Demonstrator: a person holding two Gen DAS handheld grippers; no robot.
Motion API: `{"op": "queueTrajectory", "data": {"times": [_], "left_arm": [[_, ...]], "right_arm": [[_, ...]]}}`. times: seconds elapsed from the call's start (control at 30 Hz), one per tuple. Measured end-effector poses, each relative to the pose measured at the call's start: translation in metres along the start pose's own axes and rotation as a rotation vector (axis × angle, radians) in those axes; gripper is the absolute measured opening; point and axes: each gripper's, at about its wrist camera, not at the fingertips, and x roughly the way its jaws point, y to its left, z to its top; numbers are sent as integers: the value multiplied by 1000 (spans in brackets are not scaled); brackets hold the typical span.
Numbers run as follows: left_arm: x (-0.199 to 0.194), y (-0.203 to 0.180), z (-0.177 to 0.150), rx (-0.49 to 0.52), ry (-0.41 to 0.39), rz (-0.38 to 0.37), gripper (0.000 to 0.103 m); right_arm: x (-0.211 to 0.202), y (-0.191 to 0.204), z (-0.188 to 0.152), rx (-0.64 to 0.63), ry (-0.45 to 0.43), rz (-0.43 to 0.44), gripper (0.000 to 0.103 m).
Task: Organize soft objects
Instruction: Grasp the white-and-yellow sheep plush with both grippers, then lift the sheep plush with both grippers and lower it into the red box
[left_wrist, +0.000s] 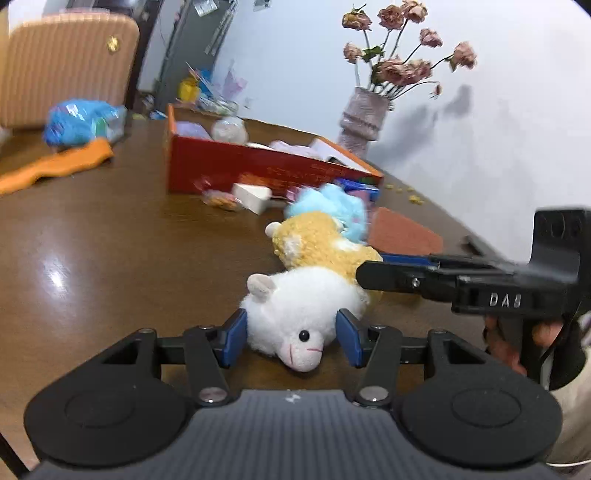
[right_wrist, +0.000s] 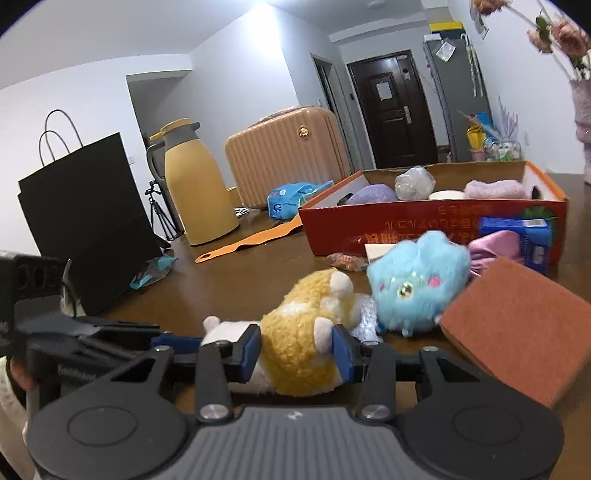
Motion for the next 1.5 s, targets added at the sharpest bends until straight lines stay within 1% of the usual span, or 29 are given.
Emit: {"op": "queueTrajectory", "data": {"times": [0.03, 0.1, 0.17, 0.23, 0.27, 0.37, 0.4, 0.5, 0.6, 0.67, 0.7, 0.73, 0.8, 0.87, 0.9, 0.97, 1.0, 1.07, 1.1, 1.13, 1.17, 1.2, 1.23, 1.27, 1.33, 1.37, 1.4, 1.43, 1.5], "left_arm": [[-1, 0, -1, -10, 0, -16, 53], [-3, -5, -5, -9, -4, -7, 53], [-3, -6, -5, -12, -33, 39, 53], [-5, -4, -5, -45, -78, 137, 57], [-6, -2, -4, -65, -82, 156, 57], [-19, 2, -2, -130, -95, 136, 63], [-23, -1, -2, -135, -103, 127, 68], [-25, -12, -1, -128, -114, 81, 78], [-11, -26, -2, -115, -96, 29, 79], [1, -31, -4, -106, -73, 5, 79], [6, -33, -5, -99, -63, 3, 76], [10, -31, -5, -92, -64, 23, 77], [9, -21, -2, -96, -79, 48, 78], [2, -8, 3, -138, -114, 118, 80], [-4, -2, 4, -154, -132, 154, 80], [-14, 3, 4, -181, -158, 202, 83], [-19, 2, 2, -189, -164, 196, 84], [-21, -5, -4, -174, -151, 144, 86], [-19, -9, -6, -161, -141, 123, 86], [-15, -13, -8, -152, -133, 115, 86], [-12, -15, -10, -148, -128, 115, 86], [-10, -15, -12, -153, -125, 117, 85], [-8, -14, -14, -169, -122, 120, 85], [-6, -10, -15, -194, -117, 119, 82], [-3, -3, -17, -236, -100, 110, 66], [-1, -1, -19, -242, -92, 97, 57], [-1, 0, -19, -243, -96, 96, 56], [-1, 1, -20, -246, -99, 98, 55], [-2, 2, -14, -252, -108, 83, 53]], "right_arm": [[-8, 3, -3, -5, -4, -9, 41], [-24, 12, -6, -22, -12, -13, 41], [-35, 19, -12, -25, 0, 12, 39], [-39, 29, -21, -25, 30, 71, 37], [-40, 37, -25, -42, 35, 98, 37], [-55, 48, -26, -74, -9, 107, 36], [-59, 44, -23, -61, -33, 92, 36], [-66, 21, -16, 11, -81, 17, 39], [-57, -1, -20, 71, -61, -39, 39], [-48, -8, -28, 98, -27, -42, 39], [-47, -8, -32, 108, -30, -15, 39], [-47, -8, -35, 118, -26, 24, 38], [-45, 3, -37, 78, 4, 143, 40], [-43, 18, -38, 15, 18, 214, 39], [-43, 23, -37, -6, 13, 223, 37], [-47, 22, -32, 0, -25, 209, 37], [-51, 17, -28, 13, -56, 188, 37], [-56, 6, -23, 22, -108, 107, 41], [-55, 3, -22, 20, -113, 68, 49], [-52, -2, -21, 20, -102, 30, 55], [-47, -6, -20, 21, -95, 16, 58], [-41, -9, -20, 21, -88, 15, 64], [-34, -9, -19, 16, -74, 22, 67], [-24, -11, -20, 7, -48, 29, 67], [-7, -10, -22, -8, 7, 32, 66], [-5, -9, -22, -18, 14, 29, 64], [-6, -7, -23, -24, 16, 36, 58], [-3, -6, -22, -23, 19, 36, 45], [-4, -3, -21, -19, 23, 24, 36]]}}
